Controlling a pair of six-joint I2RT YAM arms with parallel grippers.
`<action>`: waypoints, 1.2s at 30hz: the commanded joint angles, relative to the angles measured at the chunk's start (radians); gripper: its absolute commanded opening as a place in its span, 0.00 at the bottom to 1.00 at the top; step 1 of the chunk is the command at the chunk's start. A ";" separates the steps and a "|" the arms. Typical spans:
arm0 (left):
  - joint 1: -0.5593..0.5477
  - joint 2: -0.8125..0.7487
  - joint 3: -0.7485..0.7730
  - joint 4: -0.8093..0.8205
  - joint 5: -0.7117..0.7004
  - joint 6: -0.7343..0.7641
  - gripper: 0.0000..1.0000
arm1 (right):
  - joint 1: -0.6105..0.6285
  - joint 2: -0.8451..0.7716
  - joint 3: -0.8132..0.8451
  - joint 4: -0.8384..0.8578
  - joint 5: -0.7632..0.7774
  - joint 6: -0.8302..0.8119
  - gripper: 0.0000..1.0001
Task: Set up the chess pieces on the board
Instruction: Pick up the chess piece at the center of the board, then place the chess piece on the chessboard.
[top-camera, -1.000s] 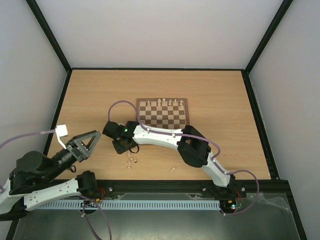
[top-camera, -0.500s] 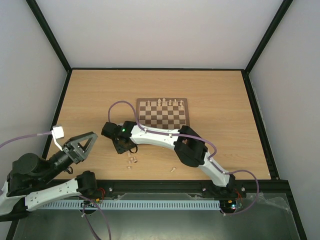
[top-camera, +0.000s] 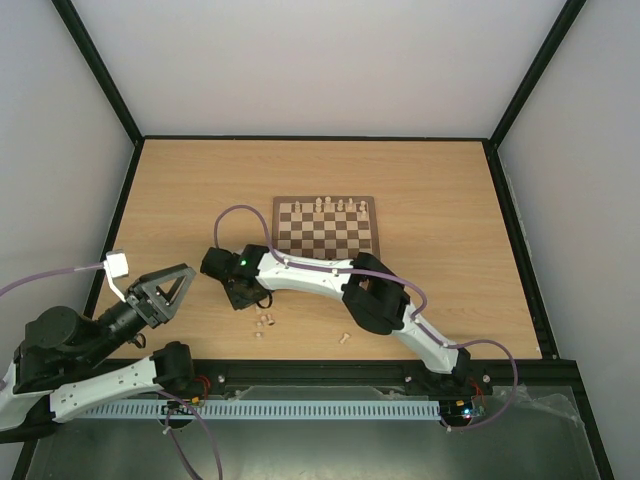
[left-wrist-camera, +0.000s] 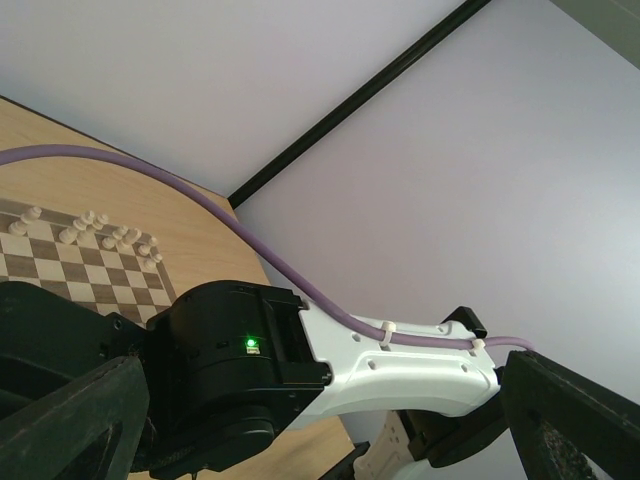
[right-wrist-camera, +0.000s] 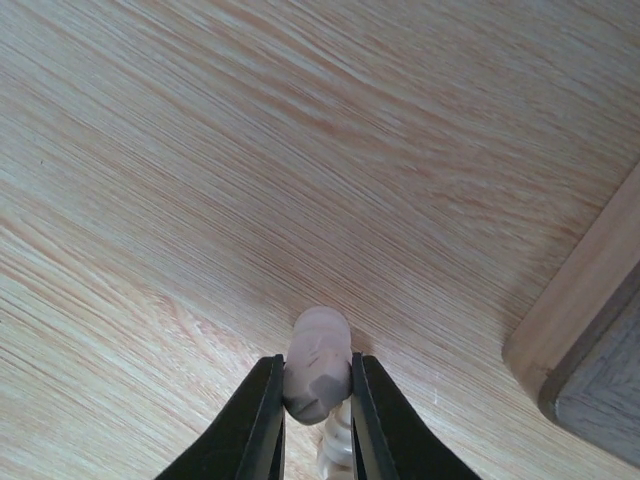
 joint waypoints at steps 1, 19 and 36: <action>0.002 -0.010 0.013 -0.008 -0.008 0.017 0.99 | 0.008 0.016 0.025 -0.064 0.000 0.000 0.11; 0.002 -0.003 0.005 -0.014 -0.029 0.018 0.99 | -0.021 -0.068 0.135 -0.090 0.073 -0.080 0.08; 0.001 0.066 -0.043 -0.006 -0.042 -0.004 0.99 | -0.345 -0.045 0.322 -0.132 0.080 -0.284 0.09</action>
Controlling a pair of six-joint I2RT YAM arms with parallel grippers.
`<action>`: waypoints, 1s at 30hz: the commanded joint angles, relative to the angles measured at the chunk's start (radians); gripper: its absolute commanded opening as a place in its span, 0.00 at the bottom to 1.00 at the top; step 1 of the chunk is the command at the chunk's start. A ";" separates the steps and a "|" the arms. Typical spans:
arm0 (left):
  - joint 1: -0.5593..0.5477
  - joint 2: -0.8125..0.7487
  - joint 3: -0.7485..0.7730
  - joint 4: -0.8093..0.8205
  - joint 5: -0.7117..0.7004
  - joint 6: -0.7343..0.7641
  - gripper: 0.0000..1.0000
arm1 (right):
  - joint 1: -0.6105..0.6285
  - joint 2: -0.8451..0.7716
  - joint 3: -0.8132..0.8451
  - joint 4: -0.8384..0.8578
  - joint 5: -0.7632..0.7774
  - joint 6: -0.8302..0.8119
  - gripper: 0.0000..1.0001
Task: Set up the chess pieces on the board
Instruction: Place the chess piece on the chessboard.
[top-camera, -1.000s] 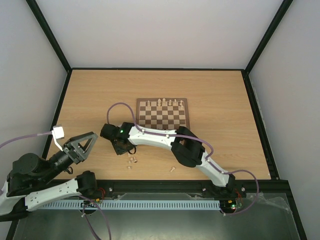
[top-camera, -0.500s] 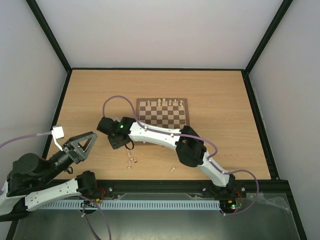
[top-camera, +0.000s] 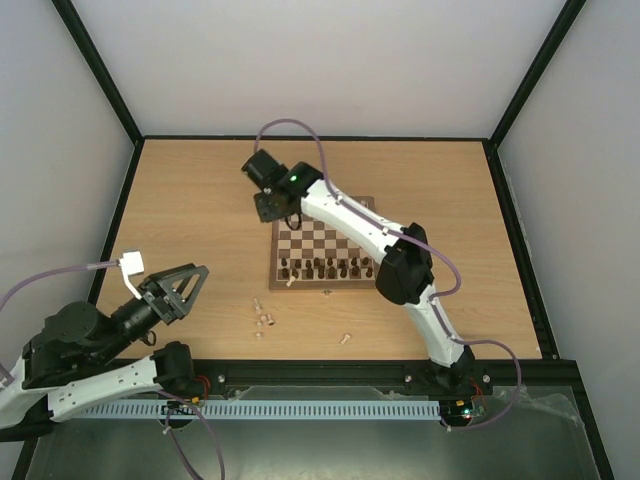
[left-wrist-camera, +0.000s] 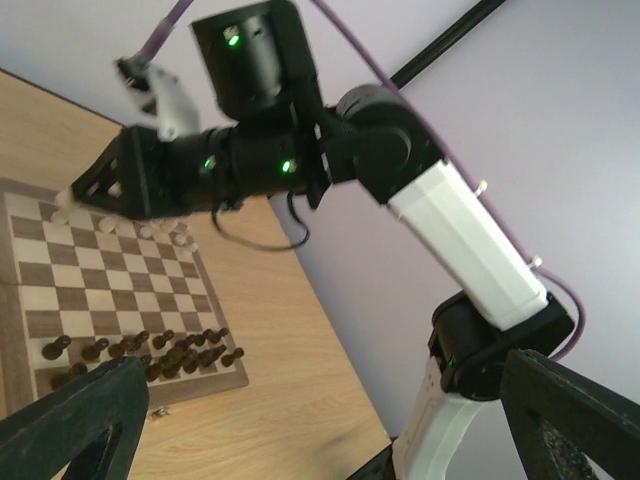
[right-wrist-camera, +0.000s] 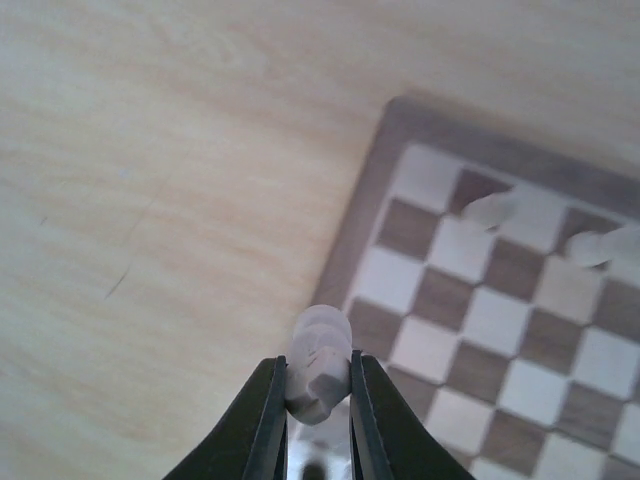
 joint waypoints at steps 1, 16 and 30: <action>0.001 0.025 -0.035 0.003 -0.008 -0.011 0.99 | -0.058 0.026 0.041 -0.025 0.003 -0.080 0.09; 0.002 0.117 -0.088 0.060 -0.007 -0.013 1.00 | -0.170 -0.094 -0.066 -0.064 0.039 -0.127 0.08; 0.001 0.183 -0.086 0.062 -0.017 -0.026 1.00 | -0.201 0.033 0.090 -0.042 -0.082 -0.198 0.09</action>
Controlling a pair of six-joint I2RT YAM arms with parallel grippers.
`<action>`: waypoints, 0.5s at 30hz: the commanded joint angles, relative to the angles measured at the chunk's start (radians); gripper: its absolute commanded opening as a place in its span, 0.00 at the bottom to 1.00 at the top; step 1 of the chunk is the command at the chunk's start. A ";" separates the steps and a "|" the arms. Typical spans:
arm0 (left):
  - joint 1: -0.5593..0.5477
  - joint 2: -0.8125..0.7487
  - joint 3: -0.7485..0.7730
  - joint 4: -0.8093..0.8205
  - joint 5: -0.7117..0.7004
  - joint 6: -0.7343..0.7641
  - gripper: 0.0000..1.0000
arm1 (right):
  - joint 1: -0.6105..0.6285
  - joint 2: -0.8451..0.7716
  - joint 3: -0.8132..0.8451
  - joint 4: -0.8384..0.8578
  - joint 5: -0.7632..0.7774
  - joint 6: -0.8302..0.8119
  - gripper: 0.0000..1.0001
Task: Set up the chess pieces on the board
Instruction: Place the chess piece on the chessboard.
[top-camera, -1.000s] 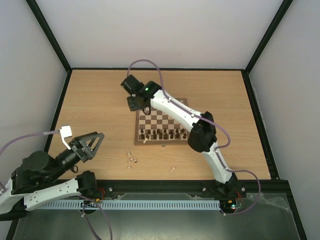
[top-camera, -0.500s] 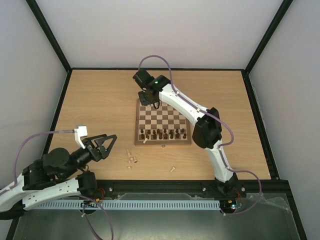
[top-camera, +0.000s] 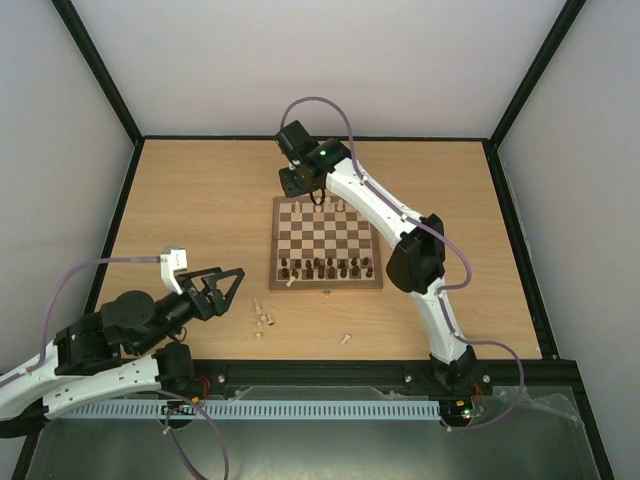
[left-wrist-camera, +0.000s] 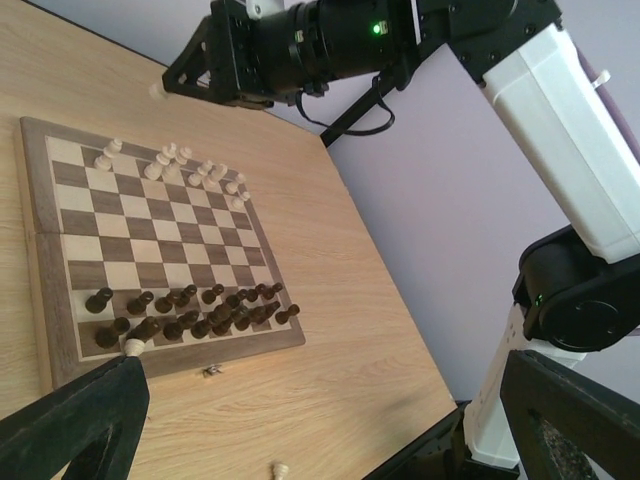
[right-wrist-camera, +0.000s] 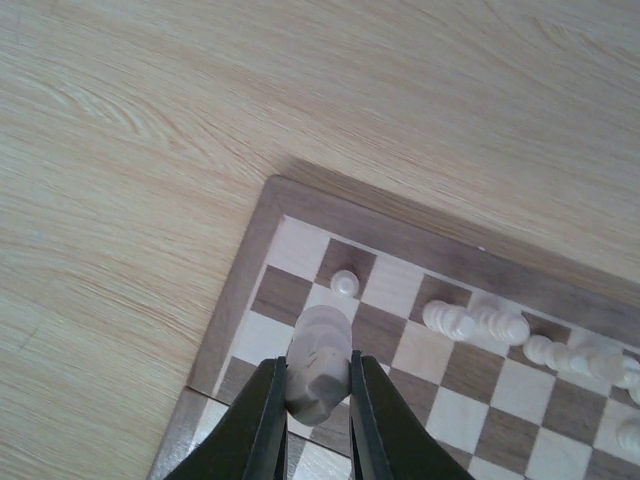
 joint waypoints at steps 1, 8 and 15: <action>0.001 0.029 -0.002 0.016 -0.018 0.000 1.00 | -0.016 0.065 0.060 -0.017 -0.037 -0.043 0.09; 0.001 0.049 0.003 0.015 -0.022 -0.002 0.99 | -0.051 0.123 0.062 0.062 -0.045 -0.067 0.09; 0.001 0.068 0.009 0.018 -0.031 0.003 0.99 | -0.064 0.181 0.099 0.112 -0.091 -0.077 0.09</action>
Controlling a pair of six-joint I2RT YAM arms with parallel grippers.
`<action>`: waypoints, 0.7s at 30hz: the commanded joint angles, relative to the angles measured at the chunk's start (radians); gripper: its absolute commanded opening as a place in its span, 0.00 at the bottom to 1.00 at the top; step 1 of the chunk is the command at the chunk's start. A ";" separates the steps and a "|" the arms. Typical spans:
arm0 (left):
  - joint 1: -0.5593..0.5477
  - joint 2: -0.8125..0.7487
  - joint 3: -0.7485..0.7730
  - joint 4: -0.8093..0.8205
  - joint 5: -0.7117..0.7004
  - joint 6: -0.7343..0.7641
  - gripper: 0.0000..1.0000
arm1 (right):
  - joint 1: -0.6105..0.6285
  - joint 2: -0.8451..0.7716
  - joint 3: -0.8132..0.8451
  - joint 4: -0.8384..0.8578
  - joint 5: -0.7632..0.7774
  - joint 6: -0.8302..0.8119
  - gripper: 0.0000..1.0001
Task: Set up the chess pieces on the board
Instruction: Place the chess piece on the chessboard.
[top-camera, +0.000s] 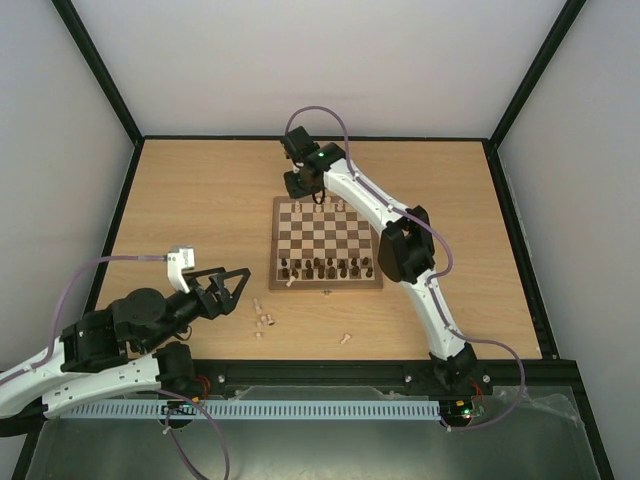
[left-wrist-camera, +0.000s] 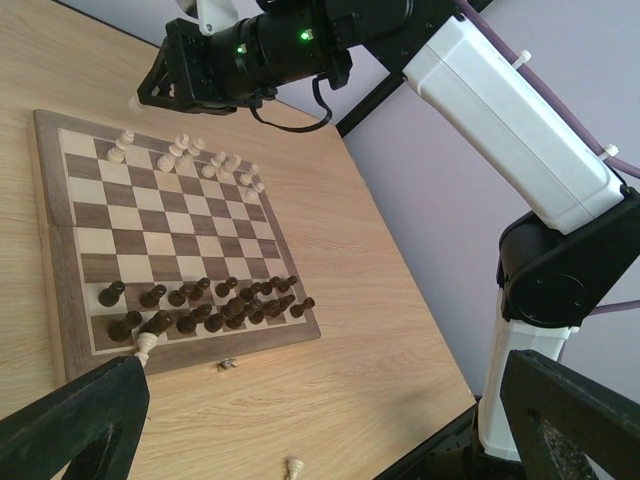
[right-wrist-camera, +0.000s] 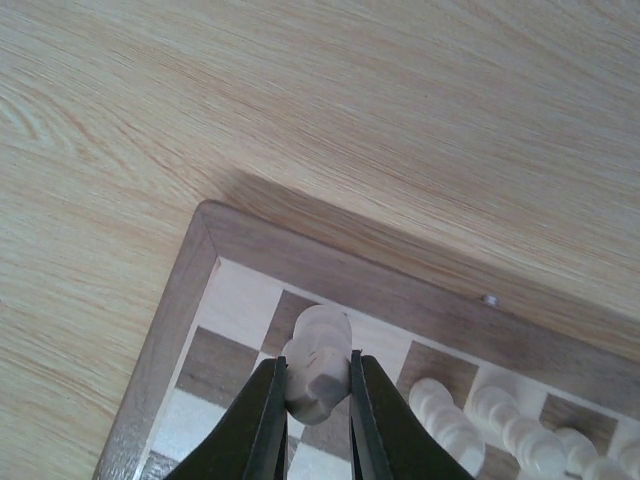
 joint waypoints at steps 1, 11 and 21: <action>0.001 0.014 0.009 0.017 -0.029 0.003 1.00 | -0.006 0.035 0.058 0.030 -0.054 -0.024 0.09; 0.001 0.019 -0.001 0.023 -0.042 0.004 1.00 | 0.017 0.053 0.062 0.036 -0.107 -0.041 0.09; 0.001 0.022 -0.008 0.033 -0.035 0.002 0.99 | 0.058 0.063 0.063 -0.037 -0.046 -0.028 0.09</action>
